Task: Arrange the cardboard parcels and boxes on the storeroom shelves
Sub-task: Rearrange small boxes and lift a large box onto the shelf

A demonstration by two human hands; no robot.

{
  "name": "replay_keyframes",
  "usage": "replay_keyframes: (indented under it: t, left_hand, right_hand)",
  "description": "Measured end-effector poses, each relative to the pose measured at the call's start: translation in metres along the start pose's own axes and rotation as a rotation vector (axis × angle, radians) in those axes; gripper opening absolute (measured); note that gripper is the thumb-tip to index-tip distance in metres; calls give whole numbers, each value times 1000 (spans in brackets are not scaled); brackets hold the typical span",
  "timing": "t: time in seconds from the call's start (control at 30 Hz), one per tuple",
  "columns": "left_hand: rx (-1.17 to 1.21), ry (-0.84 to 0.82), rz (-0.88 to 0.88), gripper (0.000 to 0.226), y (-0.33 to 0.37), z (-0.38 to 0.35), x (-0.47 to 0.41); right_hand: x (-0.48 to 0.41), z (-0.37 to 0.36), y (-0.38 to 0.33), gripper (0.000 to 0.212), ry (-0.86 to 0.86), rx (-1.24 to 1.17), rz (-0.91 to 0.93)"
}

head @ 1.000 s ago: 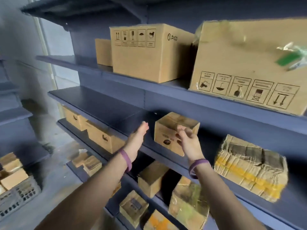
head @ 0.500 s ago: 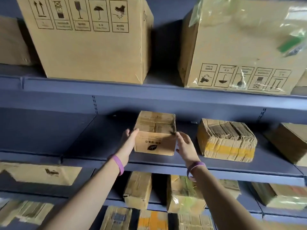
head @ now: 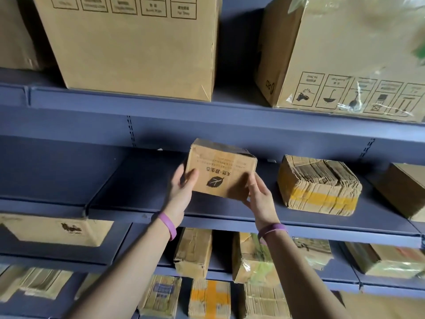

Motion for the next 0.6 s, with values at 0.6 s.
replay_keyframes:
  t: [0.6]
  left_hand:
    - [269, -77, 136, 31, 16, 38, 19]
  right_hand:
    - [29, -20, 15, 67, -93, -489, -217]
Point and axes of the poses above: each hand's wrist, its own x-axis away from the middle knuckle, its own z-axis out of the back of the hand, y = z × x, the point moved 4 cm from there along -x, towards the middle knuckle, and after that the axes turned 11 degrees about x, right-handed, at the moved point
